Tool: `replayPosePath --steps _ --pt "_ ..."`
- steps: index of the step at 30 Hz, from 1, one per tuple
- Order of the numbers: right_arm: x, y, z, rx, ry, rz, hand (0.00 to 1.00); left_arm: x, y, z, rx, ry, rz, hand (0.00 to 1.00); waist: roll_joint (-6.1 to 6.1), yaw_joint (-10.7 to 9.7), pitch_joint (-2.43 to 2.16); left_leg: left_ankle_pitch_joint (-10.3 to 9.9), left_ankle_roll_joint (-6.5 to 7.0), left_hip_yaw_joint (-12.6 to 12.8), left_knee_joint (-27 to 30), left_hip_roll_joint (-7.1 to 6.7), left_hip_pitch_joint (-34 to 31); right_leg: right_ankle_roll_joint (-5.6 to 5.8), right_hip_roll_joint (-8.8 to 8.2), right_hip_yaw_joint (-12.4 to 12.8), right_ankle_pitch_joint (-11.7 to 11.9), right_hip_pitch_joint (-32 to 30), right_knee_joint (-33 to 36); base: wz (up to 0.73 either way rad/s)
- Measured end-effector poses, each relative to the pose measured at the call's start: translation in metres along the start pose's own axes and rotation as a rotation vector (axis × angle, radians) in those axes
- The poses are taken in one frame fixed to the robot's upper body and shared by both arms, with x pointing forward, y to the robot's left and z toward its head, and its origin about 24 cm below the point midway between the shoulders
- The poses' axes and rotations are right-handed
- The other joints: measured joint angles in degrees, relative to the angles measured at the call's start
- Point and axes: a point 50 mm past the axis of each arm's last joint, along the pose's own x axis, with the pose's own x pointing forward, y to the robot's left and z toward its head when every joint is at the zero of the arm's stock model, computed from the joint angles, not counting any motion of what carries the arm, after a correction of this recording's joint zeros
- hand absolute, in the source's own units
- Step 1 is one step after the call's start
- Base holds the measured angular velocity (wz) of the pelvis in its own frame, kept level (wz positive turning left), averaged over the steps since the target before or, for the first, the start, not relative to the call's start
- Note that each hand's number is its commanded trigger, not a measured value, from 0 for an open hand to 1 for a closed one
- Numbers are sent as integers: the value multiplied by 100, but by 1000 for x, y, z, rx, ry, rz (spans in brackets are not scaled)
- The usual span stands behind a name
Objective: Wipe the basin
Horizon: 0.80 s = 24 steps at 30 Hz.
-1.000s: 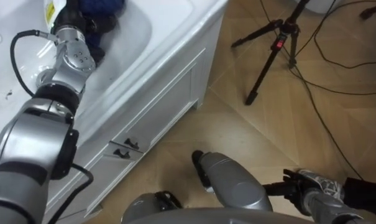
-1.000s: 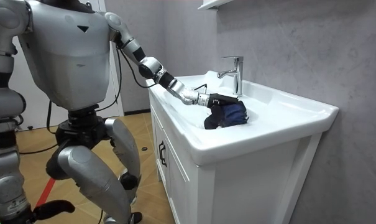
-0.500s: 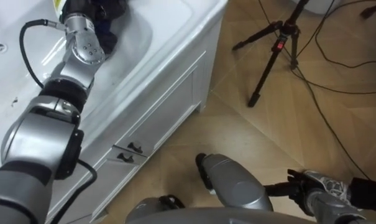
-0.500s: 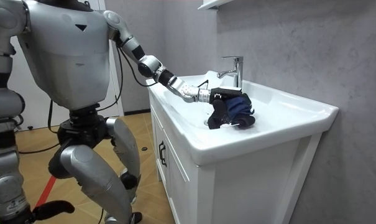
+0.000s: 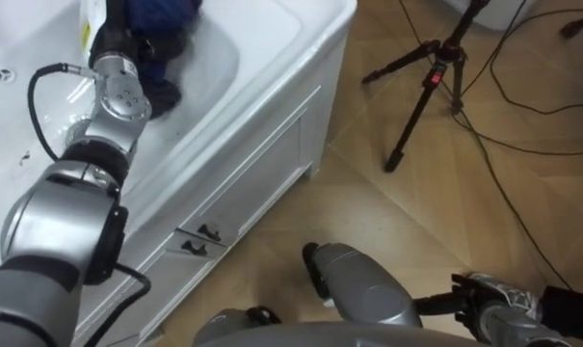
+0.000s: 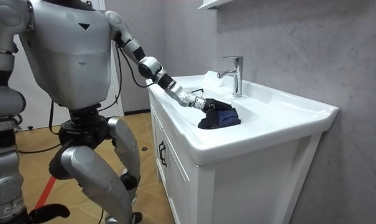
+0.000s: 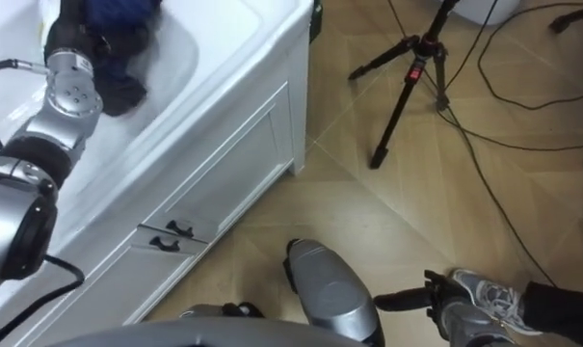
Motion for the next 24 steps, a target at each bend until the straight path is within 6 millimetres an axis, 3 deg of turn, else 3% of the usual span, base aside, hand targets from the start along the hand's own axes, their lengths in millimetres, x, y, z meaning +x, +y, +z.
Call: replayPosePath --steps 6,8,11,16,19,24 --pt "0 2 5 3 -21 4 0 0 19 -20 8 78 49 100 -56 269 -51 -16 -10 -67 15 10 -96 -2 -1 -54 1 -38 -52 4" --pt "1 3 7 4 -30 6 0 -5 25 -38 33 121 57 100 10 296 -93 -9 -7 -152 -15 11 -108 -9 -34 -171 8 13 -118 16" --pt "0 2 6 -1 -26 6 0 -12 24 -54 55 172 50 100 38 421 -106 0 -5 -260 -46 4 -73 -9 -91 -267 8 96 -208 18" --pt "0 0 3 24 -28 -4 0 -16 27 -64 100 194 48 100 135 699 -125 26 1 -438 -124 8 11 -6 -97 -466 48 352 -499 20" --pt "-1 -1 -2 38 -19 2 0 -24 30 -80 203 207 29 100 230 831 -162 60 -5 -481 -300 -18 154 5 -107 -498 57 535 -604 9" --pt "-1 -3 -5 54 -6 7 0 -28 45 -91 304 209 65 100 247 994 -167 190 -16 -522 -560 -133 287 0 -188 -562 28 571 -639 9"
